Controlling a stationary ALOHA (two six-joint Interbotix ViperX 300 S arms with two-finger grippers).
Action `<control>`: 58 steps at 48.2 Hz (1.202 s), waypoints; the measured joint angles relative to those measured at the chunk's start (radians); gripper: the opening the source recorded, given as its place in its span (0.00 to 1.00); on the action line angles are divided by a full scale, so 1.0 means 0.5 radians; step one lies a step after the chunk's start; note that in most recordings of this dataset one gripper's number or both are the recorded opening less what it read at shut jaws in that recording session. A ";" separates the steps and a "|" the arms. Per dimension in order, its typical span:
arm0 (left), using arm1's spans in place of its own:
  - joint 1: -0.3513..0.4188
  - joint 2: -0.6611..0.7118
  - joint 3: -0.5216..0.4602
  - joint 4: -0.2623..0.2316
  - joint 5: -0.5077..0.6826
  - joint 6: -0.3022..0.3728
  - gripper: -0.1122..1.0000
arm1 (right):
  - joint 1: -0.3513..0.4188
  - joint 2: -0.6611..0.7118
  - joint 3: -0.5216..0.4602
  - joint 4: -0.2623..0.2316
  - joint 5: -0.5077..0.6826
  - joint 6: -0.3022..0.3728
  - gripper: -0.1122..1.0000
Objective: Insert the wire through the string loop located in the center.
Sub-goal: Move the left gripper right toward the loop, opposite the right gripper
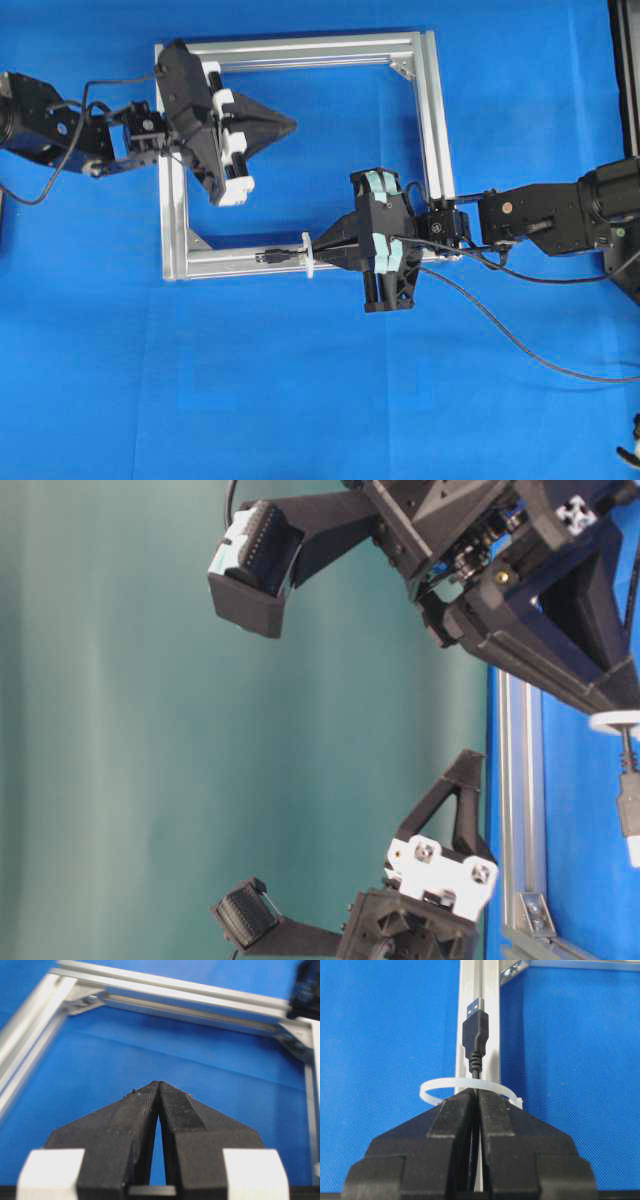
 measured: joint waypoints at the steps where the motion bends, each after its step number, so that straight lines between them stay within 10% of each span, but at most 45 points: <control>1: -0.012 0.000 0.006 0.000 0.000 -0.009 0.10 | 0.003 0.003 0.000 -0.003 0.003 0.000 0.08; 39: -0.601 -0.221 0.202 -0.003 0.000 -0.153 0.10 | 0.003 0.003 0.000 0.000 0.003 -0.009 0.08; 58: -0.632 -0.221 0.206 0.000 0.049 -0.123 0.10 | 0.006 0.000 0.000 -0.003 0.000 -0.009 0.08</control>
